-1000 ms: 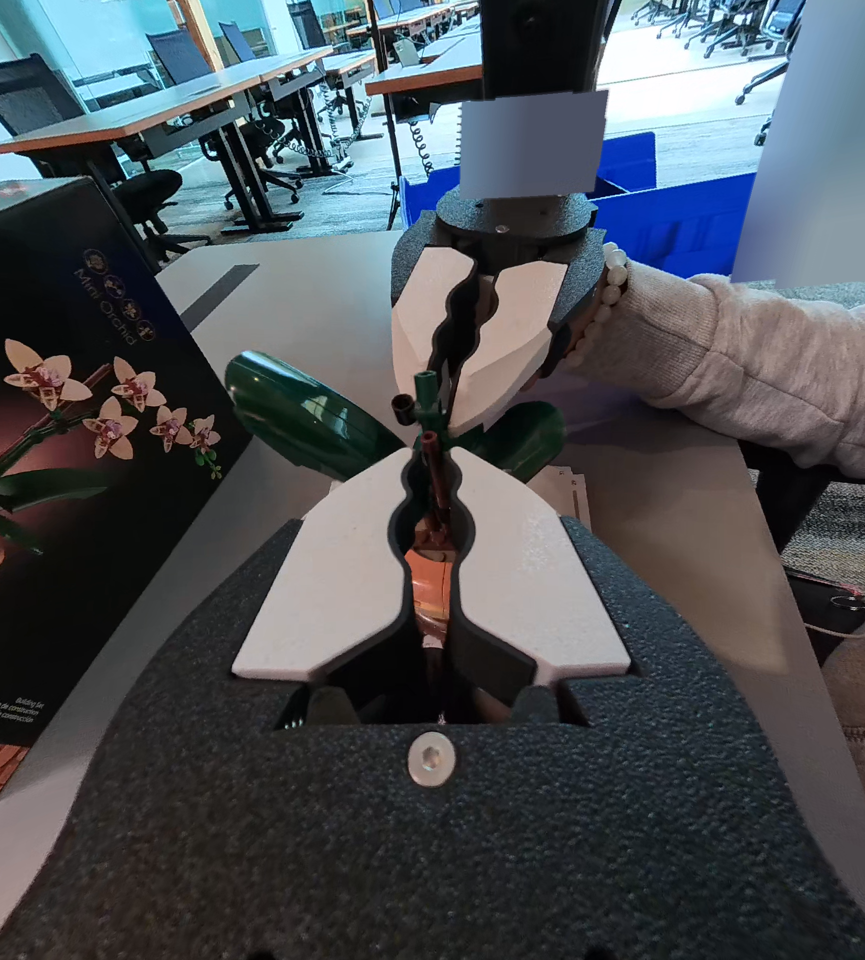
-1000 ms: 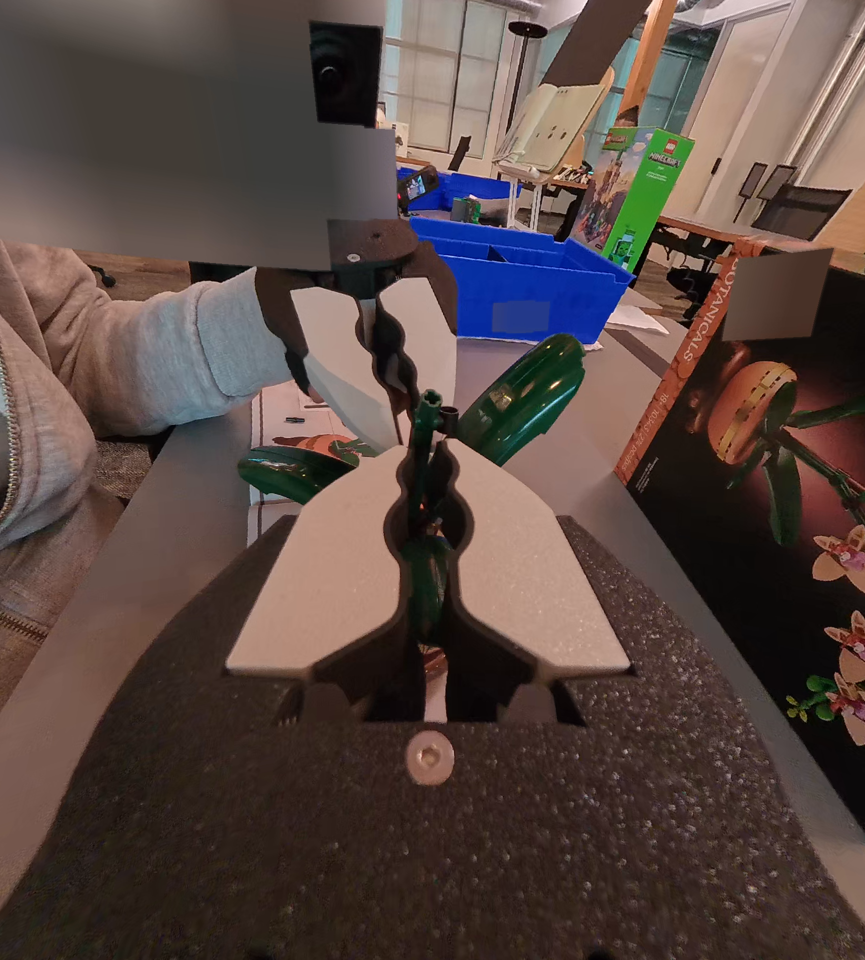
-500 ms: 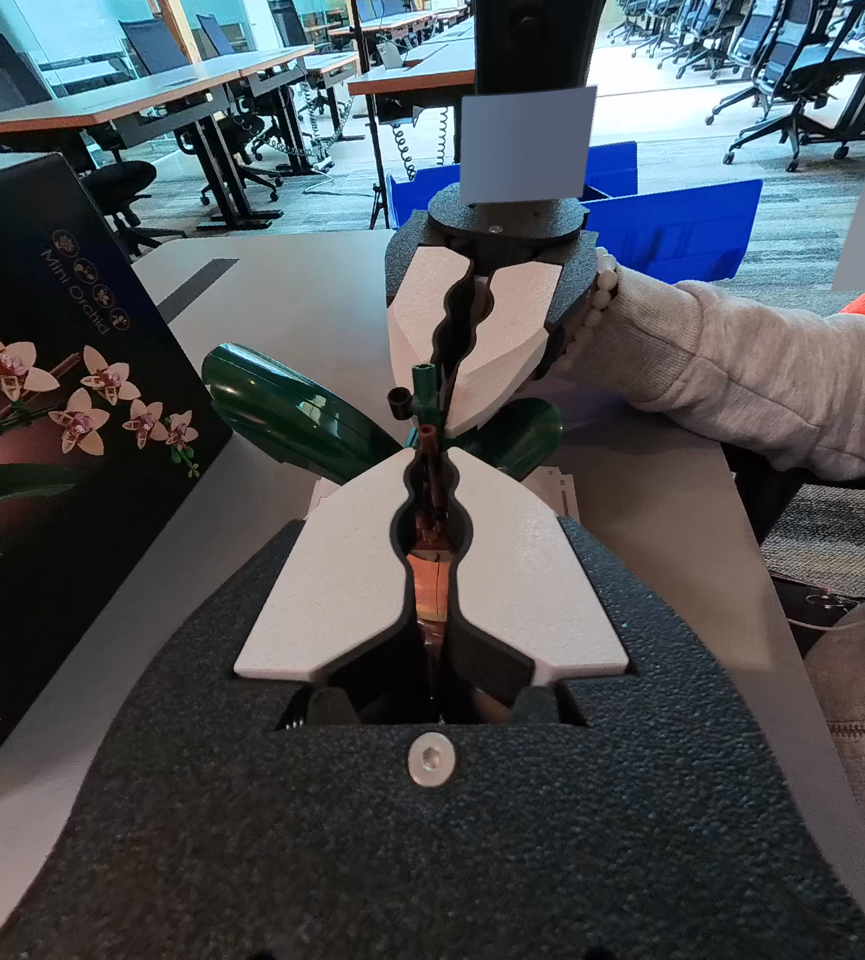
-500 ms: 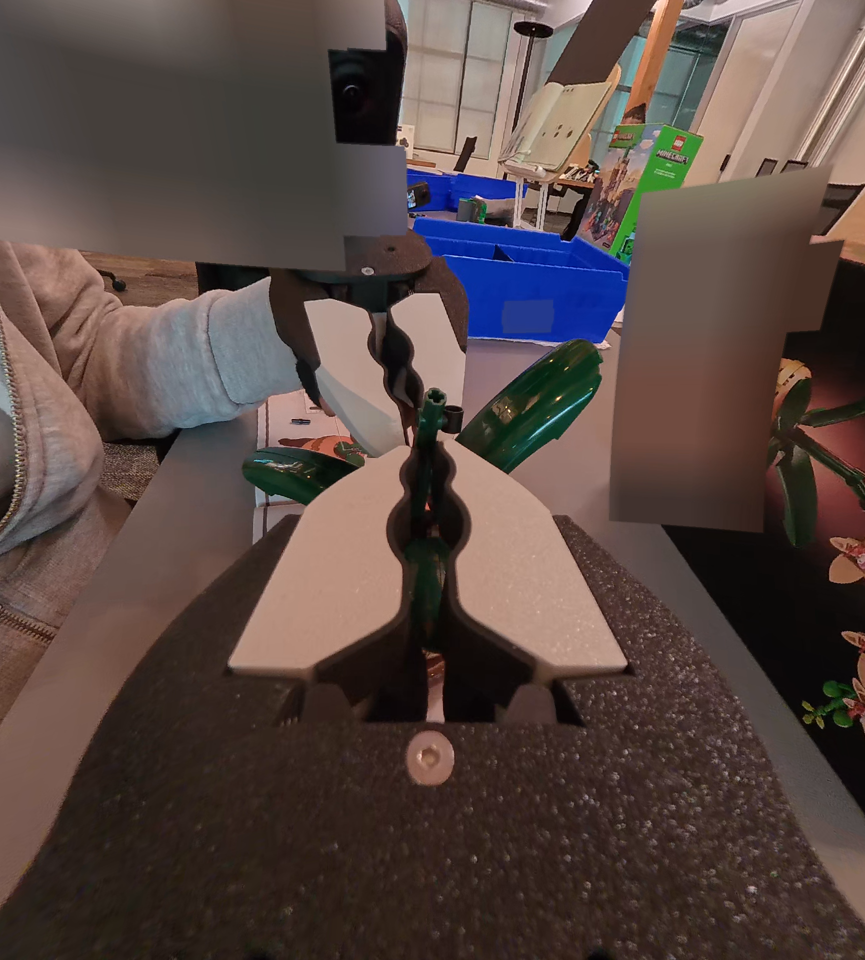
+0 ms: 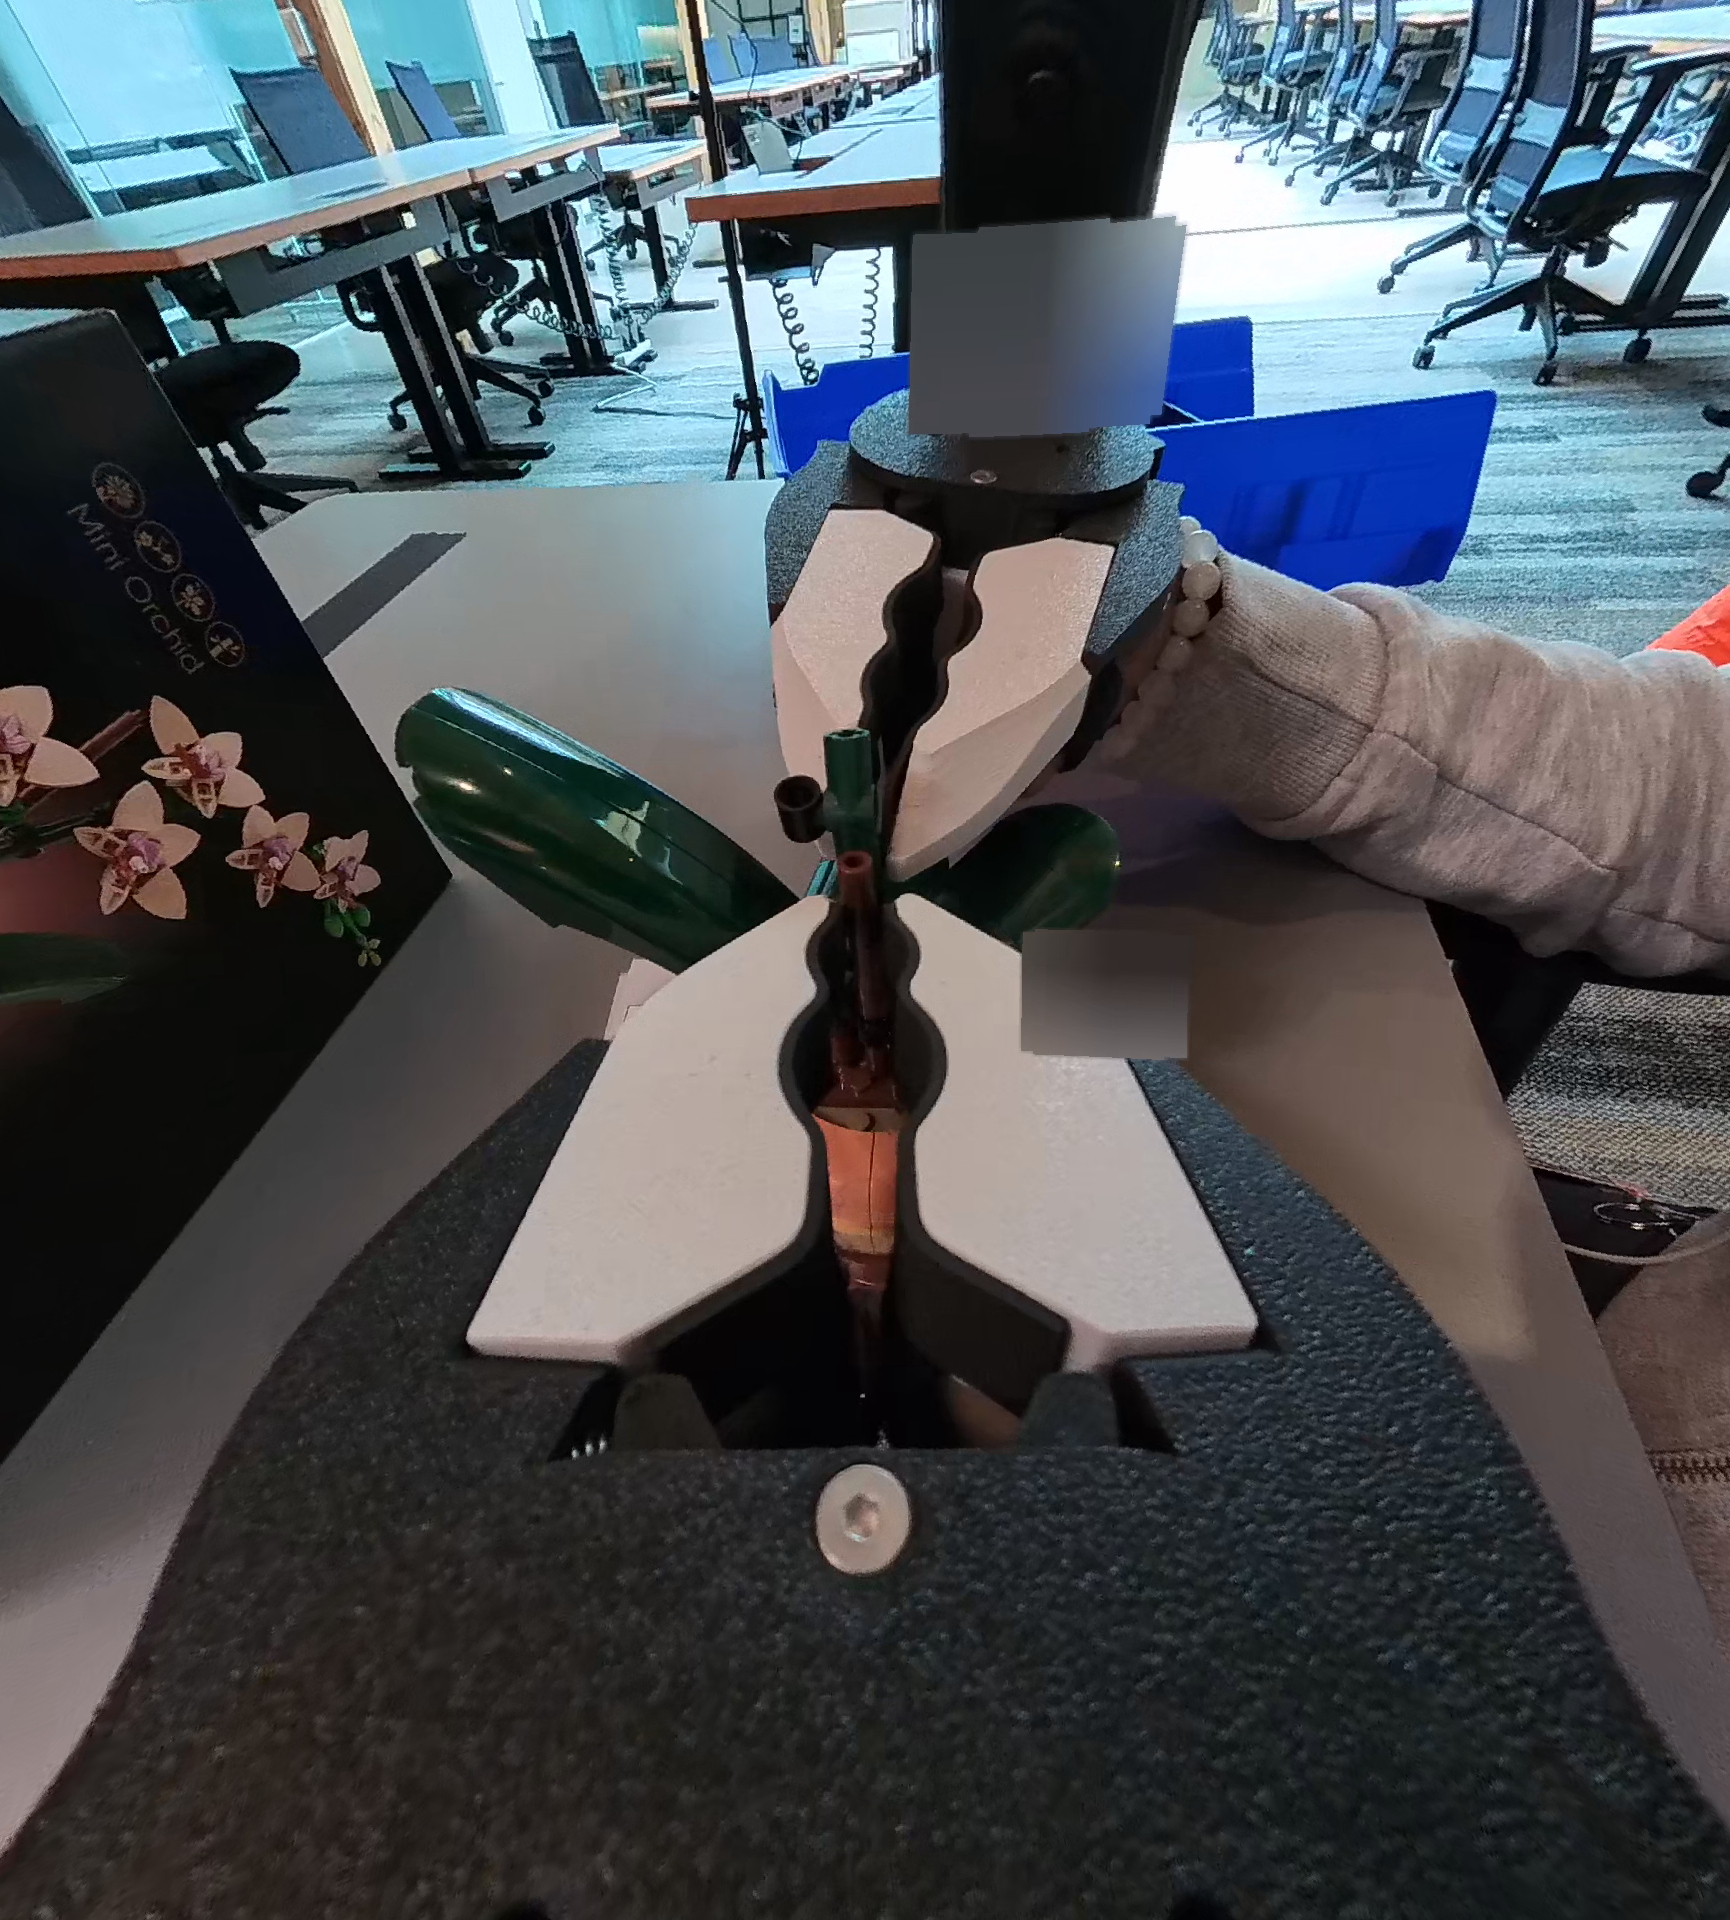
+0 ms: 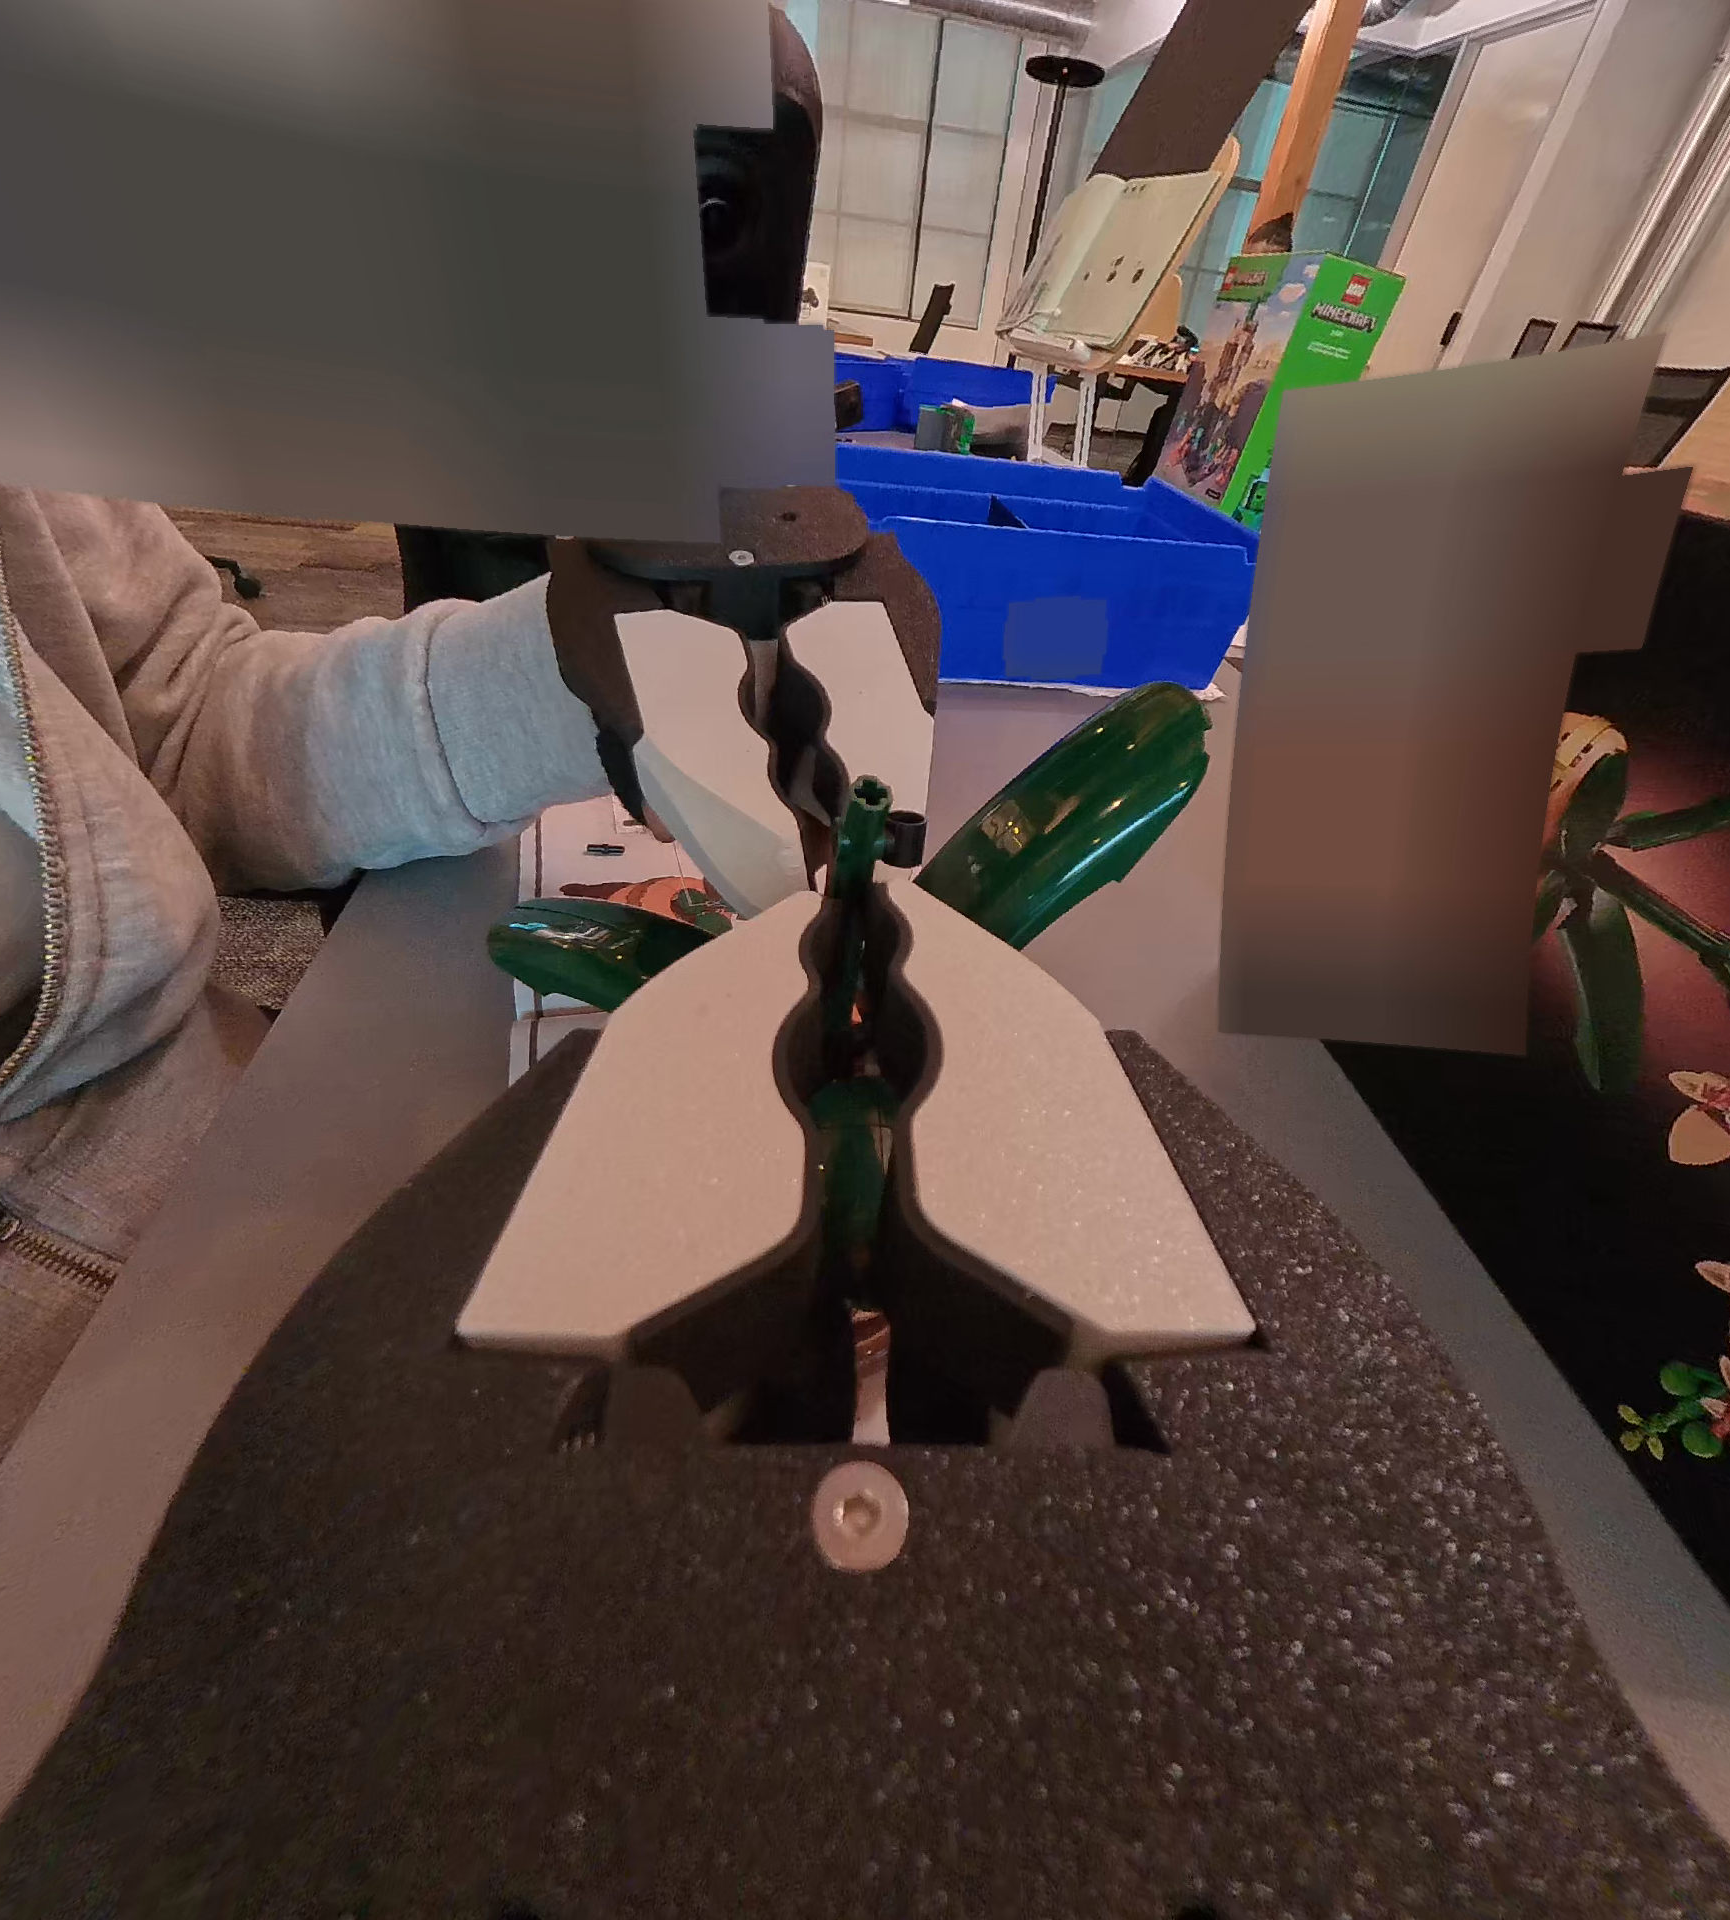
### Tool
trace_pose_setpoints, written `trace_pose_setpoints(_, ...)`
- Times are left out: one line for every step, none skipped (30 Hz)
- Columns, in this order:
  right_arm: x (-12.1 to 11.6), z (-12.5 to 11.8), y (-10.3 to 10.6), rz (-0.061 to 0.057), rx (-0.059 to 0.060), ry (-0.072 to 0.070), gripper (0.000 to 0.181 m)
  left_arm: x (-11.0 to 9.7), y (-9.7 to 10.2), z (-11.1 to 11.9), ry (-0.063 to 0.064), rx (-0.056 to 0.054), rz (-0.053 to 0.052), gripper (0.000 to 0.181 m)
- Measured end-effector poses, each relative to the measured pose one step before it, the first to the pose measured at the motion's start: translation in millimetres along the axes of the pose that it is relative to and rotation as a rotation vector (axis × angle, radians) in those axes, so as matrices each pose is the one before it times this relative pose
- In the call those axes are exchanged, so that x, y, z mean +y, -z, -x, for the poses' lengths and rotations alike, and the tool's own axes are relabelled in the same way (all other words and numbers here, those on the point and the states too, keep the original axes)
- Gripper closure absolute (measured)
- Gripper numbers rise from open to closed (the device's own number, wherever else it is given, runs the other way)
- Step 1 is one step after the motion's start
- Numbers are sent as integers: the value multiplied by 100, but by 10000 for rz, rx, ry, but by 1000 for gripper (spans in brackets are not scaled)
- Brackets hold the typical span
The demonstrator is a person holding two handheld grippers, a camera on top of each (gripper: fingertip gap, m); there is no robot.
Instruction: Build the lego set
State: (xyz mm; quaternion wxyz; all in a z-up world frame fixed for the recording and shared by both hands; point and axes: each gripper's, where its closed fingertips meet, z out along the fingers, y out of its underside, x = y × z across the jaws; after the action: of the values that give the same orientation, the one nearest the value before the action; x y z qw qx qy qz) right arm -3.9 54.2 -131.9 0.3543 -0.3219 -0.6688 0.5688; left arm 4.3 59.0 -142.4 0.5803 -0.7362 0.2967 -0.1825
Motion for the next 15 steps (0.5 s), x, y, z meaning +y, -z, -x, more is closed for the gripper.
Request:
trace_pose_setpoints(-8,0,-12,-8,-14,-13,177,-1,0,-3,26,15,-32,176)
trace_pose_setpoints(0,-4,-26,-8,-11,-7,177,2,3,10,15,12,-29,176)
trace_pose_setpoints(-7,-5,-16,-6,-9,-4,177,11,14,9,6,13,-23,176)
trace_pose_setpoints(3,2,-21,-5,-5,-7,177,3,6,3,10,14,-19,176)
trace_pose_setpoints(-5,-8,-6,-5,-1,-7,177,0,0,-1,12,11,-19,176)
trace_pose_setpoints(3,8,-13,-5,-7,-4,177,-3,5,-4,14,7,-23,176)
trace_pose_setpoints(-6,-6,6,-7,-3,-9,177,5,-5,4,18,3,-23,176)
trace_pose_setpoints(9,6,-3,-9,-5,-9,177,-4,-13,-2,16,-2,-20,176)
trace_pose_setpoints(-1,-9,2,-11,-2,-6,177,1,-8,-2,0,-4,-15,176)
trace_pose_setpoints(-9,17,16,-8,-11,1,177,-2,-6,-12,-18,-3,-8,175)
trace_pose_setpoints(4,39,7,-4,-23,15,177,3,26,-22,-37,6,9,175)
trace_pose_setpoints(-11,40,-5,-4,-6,36,177,12,69,-11,-72,-3,37,175)
trace_pose_setpoints(-15,26,9,-5,17,60,176,-23,203,38,-120,-41,62,175)
trace_pose_setpoints(-44,77,71,-24,-22,77,175,-122,472,153,-172,-131,65,173)
trace_pose_setpoints(-135,5,125,-97,8,52,174,-267,782,337,-204,-254,15,170)
